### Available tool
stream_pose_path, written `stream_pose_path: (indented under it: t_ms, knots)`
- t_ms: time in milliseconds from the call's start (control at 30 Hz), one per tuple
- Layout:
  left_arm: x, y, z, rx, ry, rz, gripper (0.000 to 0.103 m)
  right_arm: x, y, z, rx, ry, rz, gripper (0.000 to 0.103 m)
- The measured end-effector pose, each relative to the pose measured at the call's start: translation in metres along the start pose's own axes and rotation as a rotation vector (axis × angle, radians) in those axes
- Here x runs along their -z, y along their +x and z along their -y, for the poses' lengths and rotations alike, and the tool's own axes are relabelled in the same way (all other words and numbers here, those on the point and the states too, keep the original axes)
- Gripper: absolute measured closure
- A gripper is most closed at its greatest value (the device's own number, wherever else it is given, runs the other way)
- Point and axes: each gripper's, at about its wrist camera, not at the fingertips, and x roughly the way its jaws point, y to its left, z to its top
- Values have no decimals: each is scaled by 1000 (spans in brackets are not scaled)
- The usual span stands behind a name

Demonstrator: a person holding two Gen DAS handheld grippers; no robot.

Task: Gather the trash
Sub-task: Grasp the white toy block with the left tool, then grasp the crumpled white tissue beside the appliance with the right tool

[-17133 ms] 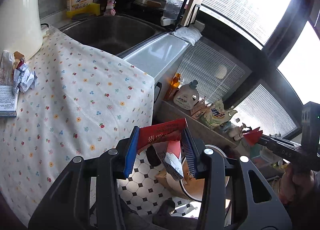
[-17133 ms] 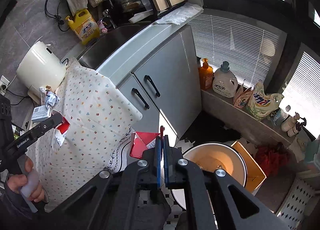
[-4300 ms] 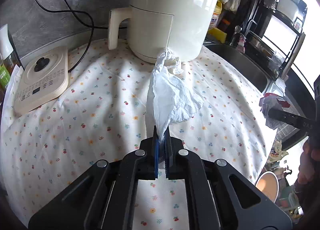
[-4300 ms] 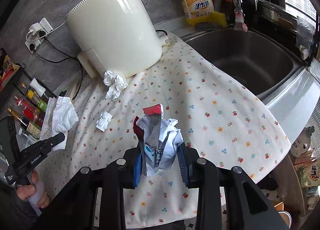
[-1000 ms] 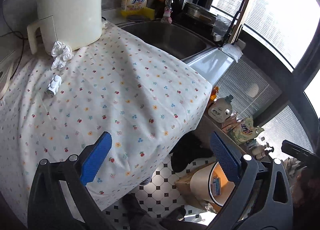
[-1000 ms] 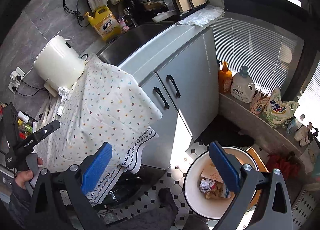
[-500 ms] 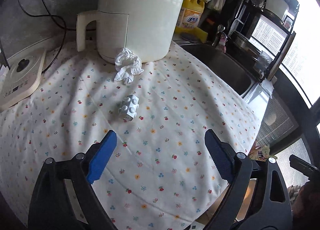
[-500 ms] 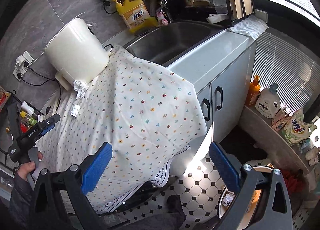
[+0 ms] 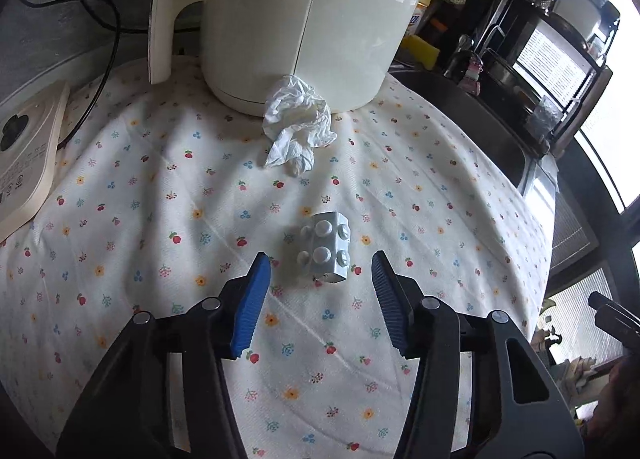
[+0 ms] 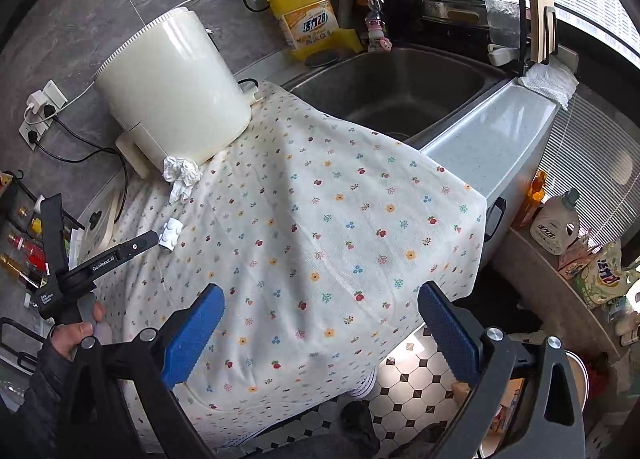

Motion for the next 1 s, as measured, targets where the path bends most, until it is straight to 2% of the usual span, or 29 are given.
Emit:
stream_pose_path:
  t_ms: [133,300,367,500,900,1000]
  knots:
    - [-2,17,3,7,15,-31,53,-3,6,-7,4,-11,-17,8]
    - [-1,29,9,-24,45,-42,55,-14,21,-12,-9,-24,-39,8]
    - [-3,31,11,-45,65,-46,73,-21,29,-16,-22,-41,-45,8]
    - [-9,21,5,-61,51,-19,75,-38,53,-32,-74,-91,-67,8]
    - [-20,-45,-59,-200,-162,99,77,-91,120,-120,-249,-312,-113,8]
    - [-15,-61,-74,-241,-215,127,76,-98,135,-141,-286,-345,-128,12]
